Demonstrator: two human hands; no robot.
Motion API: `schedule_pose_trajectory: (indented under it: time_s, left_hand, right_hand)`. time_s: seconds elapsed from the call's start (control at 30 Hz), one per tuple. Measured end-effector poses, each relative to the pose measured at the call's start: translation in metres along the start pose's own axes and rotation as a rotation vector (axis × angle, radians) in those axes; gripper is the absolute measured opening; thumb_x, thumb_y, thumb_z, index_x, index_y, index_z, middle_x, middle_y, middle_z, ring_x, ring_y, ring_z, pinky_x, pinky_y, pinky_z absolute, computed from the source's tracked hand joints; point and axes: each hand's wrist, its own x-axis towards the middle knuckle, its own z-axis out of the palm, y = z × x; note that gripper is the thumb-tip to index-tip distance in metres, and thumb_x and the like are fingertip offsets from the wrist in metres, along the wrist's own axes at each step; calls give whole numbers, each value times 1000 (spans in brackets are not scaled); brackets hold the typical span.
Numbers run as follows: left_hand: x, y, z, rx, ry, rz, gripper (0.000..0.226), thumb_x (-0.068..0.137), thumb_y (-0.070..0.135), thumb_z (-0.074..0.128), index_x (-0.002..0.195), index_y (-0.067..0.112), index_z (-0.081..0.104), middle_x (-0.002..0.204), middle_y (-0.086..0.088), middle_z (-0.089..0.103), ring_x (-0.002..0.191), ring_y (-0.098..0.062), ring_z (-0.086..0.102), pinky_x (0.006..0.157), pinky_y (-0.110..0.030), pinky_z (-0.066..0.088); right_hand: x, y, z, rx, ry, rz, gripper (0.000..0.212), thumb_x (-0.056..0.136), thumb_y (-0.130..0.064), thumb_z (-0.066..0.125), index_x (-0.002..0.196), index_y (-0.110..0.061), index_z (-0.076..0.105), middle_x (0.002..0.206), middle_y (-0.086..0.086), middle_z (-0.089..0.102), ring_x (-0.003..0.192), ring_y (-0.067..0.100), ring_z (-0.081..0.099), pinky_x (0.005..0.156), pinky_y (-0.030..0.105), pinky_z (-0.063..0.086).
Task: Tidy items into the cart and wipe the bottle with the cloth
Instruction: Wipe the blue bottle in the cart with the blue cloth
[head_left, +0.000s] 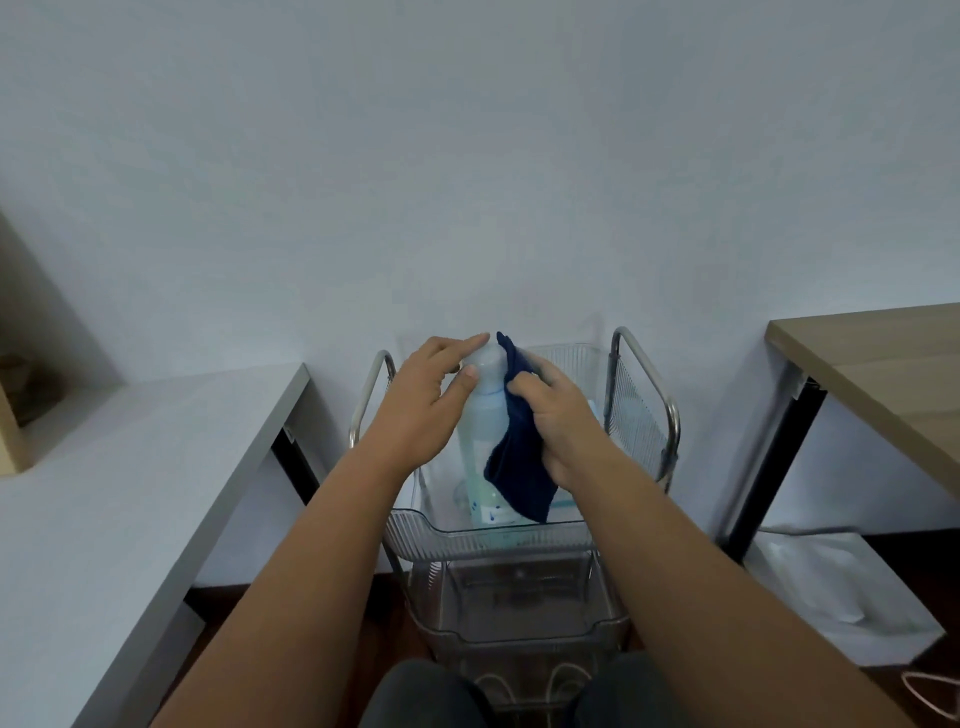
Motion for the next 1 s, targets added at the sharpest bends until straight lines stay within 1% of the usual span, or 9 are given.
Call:
schedule_pose_trajectory:
  time_s: [0.1, 0.23, 0.37, 0.47, 0.6, 0.77, 0.87, 0.93, 1.0]
  left_hand:
    - [1, 2, -4, -33, 38, 2, 34, 95, 34, 61, 129, 27, 63, 107, 13, 61, 96, 16, 50, 83, 1, 33]
    - [8, 2, -11, -77, 36, -5, 27, 94, 20, 65, 120, 22, 68, 108, -1, 68, 95, -4, 59, 87, -12, 43]
    - [8, 0, -13, -141, -2, -31, 26, 93, 16, 65, 117, 24, 68, 104, 5, 67, 91, -2, 59, 88, -19, 46]
    - [7, 0, -14, -181, -20, -31, 26, 93, 13, 65, 114, 28, 68, 106, 4, 67, 89, -3, 59, 88, -20, 47]
    - [9, 2, -19, -149, -39, -6, 27, 93, 11, 65, 114, 28, 69, 105, 0, 69, 88, -6, 59, 85, -17, 46]
    - [8, 3, -19, -104, -37, -13, 28, 94, 19, 64, 117, 34, 67, 103, 6, 69, 89, -1, 59, 83, -19, 46]
    - [6, 5, -20, 9, -9, 25, 28, 94, 28, 64, 121, 36, 66, 108, 15, 64, 97, 3, 57, 88, -22, 48]
    - [2, 9, -20, 129, 48, 92, 31, 92, 33, 65, 123, 34, 67, 123, 9, 61, 111, -7, 55, 96, -27, 44]
    - [-4, 21, -16, 249, 111, 148, 34, 88, 43, 67, 121, 35, 68, 130, 9, 57, 115, -19, 49, 97, -31, 39]
  right_hand:
    - [2, 0, 5, -13, 47, -9, 38, 71, -15, 61, 107, -23, 70, 101, 13, 72, 82, 25, 66, 76, 42, 54]
    - [16, -7, 8, -100, 74, -6, 20, 75, -12, 59, 88, -21, 71, 77, 4, 71, 67, 19, 64, 61, 29, 50]
    - [34, -16, 2, -124, -3, 60, 13, 79, -10, 60, 86, -15, 69, 78, 9, 67, 63, 20, 62, 57, 28, 50]
    - [47, -26, 1, -182, -119, 181, 15, 80, -14, 66, 94, -11, 69, 91, 17, 68, 78, 28, 63, 72, 38, 51]
    - [54, -39, 10, -285, -187, 317, 40, 67, -22, 78, 101, -7, 67, 102, 21, 67, 91, 32, 62, 94, 50, 47]
    - [55, -39, 14, -314, 4, 323, 25, 66, -15, 74, 88, -5, 69, 92, 20, 69, 77, 30, 65, 77, 42, 53]
    - [47, -30, 0, -154, 165, 216, 14, 79, -16, 63, 92, -11, 66, 105, 17, 68, 91, 31, 65, 85, 40, 52]
    - [37, -28, -12, -23, 201, 144, 20, 85, -20, 60, 103, -13, 64, 111, 15, 68, 101, 32, 65, 92, 45, 52]
    - [24, -33, -19, 91, 181, 65, 22, 88, -20, 57, 109, -13, 61, 102, 13, 73, 92, 29, 70, 82, 42, 57]
